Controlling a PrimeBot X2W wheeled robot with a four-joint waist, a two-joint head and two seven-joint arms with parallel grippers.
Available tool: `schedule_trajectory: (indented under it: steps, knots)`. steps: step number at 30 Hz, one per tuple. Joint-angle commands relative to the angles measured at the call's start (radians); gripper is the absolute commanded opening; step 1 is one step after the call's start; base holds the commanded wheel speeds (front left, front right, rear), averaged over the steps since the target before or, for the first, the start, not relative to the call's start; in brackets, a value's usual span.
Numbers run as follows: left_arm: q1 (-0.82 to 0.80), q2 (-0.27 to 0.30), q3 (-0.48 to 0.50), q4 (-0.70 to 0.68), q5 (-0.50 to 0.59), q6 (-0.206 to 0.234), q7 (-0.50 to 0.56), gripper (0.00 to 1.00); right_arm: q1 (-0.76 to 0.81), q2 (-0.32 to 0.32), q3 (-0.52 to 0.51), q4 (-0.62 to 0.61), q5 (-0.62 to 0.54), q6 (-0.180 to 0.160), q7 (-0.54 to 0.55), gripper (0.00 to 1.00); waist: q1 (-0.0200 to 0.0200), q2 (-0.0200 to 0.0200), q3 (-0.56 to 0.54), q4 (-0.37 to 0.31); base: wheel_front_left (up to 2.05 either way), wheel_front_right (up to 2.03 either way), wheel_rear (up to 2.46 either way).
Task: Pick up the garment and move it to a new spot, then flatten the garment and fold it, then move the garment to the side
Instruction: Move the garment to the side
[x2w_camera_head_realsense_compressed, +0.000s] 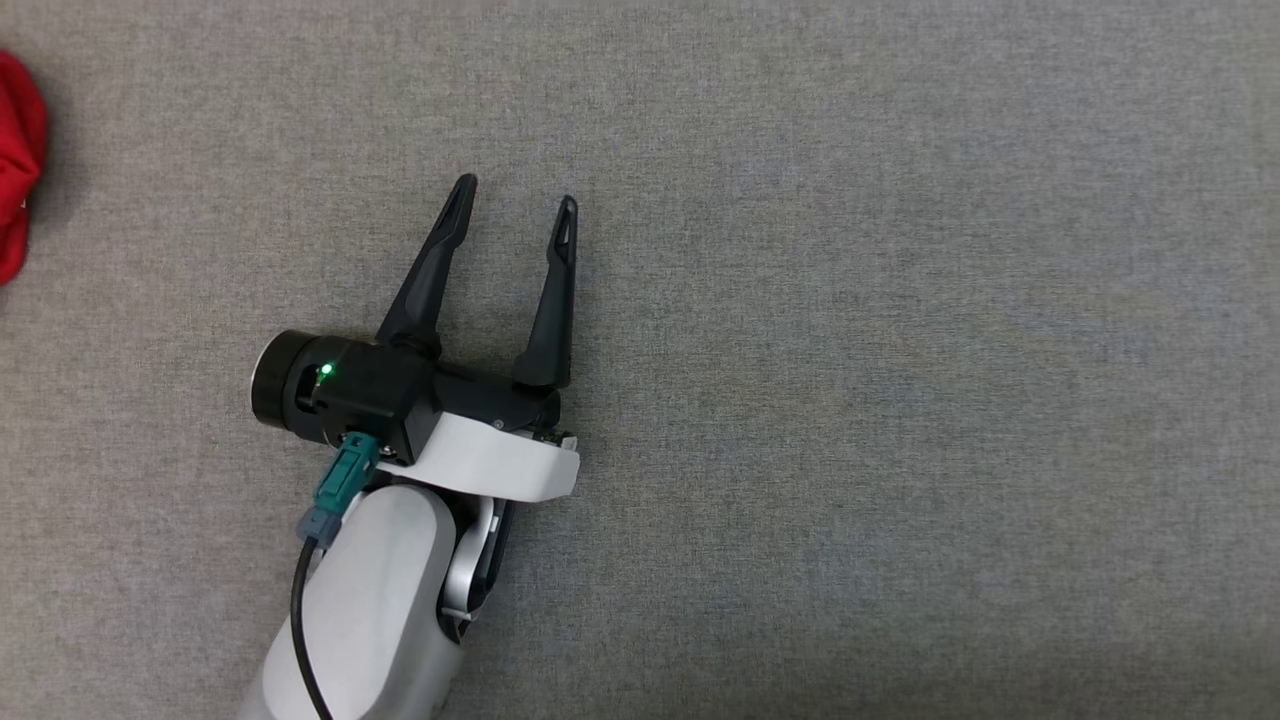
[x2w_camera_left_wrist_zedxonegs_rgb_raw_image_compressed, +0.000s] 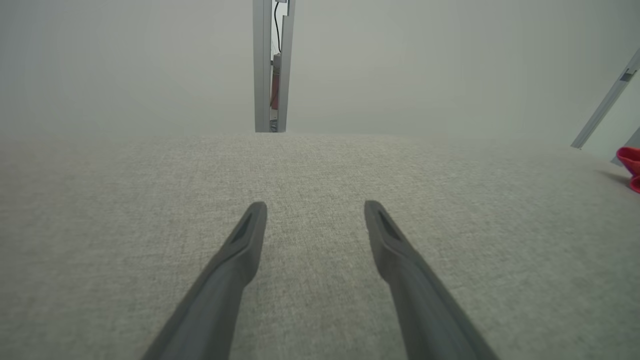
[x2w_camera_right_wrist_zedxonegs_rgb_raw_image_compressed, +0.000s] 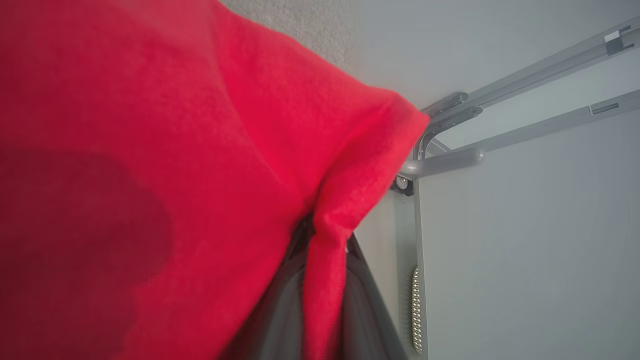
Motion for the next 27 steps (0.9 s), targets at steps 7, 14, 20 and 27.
schedule_trajectory:
  steps: [7,14,20,27]
  knots:
    - [-0.009,0.006,-0.003,0.02,-0.004,0.008,0.002,1.0,-0.055,0.061,-0.082,0.095,-0.144,-0.001,-0.027,0.0,0.0,0.0,0.02,0.013,0.0,0.0,0.0]
    - [0.004,0.006,0.005,0.031,-0.011,0.009,0.002,1.0,-0.081,0.106,-0.14,0.123,-0.235,0.001,-0.047,1.0,0.0,0.0,-0.01,0.015,0.0,0.0,0.0]
    - [0.021,0.004,0.0,0.035,-0.026,0.009,0.001,1.0,-0.099,0.118,-0.175,0.092,-0.315,-0.001,-0.054,1.0,0.0,0.0,-0.08,0.016,0.0,0.0,0.0]
    - [0.059,0.004,0.008,0.045,-0.036,0.011,0.001,1.0,-0.095,0.153,-0.191,0.02,-0.388,-0.001,-0.028,1.0,0.0,0.0,-0.18,0.017,0.0,0.0,0.0]
